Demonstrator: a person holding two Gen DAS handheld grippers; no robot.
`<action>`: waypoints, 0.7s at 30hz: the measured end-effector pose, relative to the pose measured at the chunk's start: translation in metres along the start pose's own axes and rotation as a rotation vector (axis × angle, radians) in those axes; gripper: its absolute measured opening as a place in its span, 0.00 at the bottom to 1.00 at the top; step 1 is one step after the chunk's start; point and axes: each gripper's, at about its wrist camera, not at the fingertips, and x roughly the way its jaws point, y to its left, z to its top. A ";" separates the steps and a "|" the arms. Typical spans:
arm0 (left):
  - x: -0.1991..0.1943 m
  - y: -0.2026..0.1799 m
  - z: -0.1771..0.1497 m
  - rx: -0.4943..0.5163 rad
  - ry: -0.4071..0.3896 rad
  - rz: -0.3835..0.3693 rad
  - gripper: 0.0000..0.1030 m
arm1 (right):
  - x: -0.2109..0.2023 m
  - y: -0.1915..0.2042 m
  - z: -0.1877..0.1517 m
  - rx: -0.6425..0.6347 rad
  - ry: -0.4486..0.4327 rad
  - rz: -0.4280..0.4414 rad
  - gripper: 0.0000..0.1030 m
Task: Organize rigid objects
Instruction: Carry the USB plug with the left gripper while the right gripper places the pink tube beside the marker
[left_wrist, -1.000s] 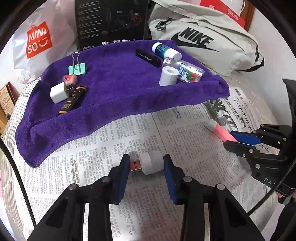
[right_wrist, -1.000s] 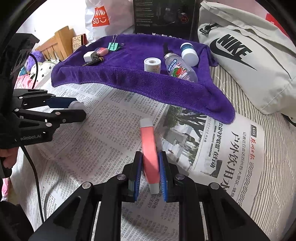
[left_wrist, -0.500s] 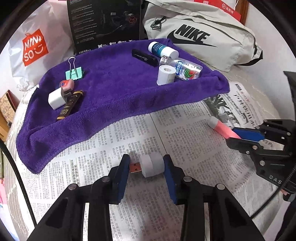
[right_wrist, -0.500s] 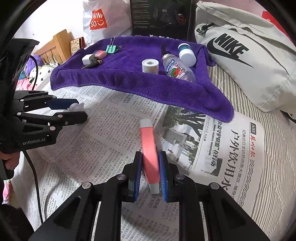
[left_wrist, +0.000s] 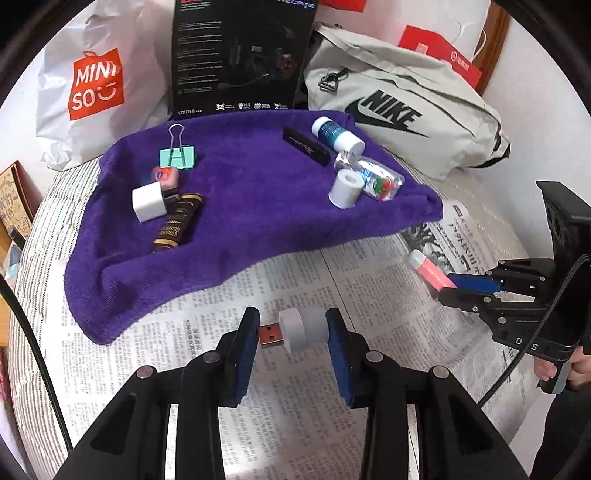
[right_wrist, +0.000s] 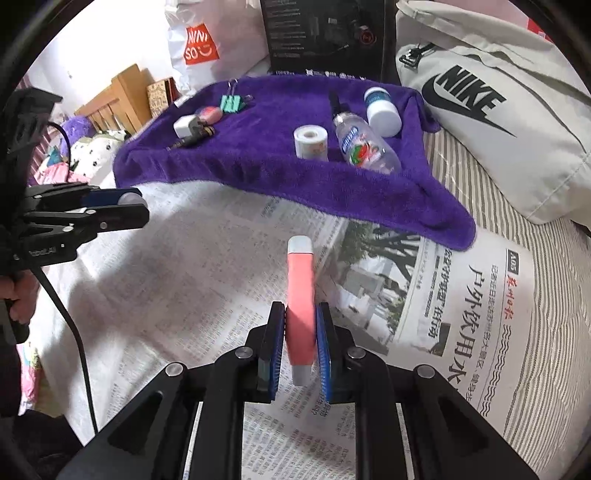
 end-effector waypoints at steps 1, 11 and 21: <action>-0.001 0.003 0.002 -0.001 -0.003 0.002 0.34 | -0.002 0.000 0.002 -0.001 -0.003 0.005 0.16; -0.013 0.036 0.014 -0.028 -0.037 0.012 0.34 | -0.016 0.002 0.029 0.017 -0.039 0.056 0.16; -0.019 0.059 0.039 -0.035 -0.076 0.034 0.34 | -0.021 0.006 0.082 -0.009 -0.090 0.078 0.16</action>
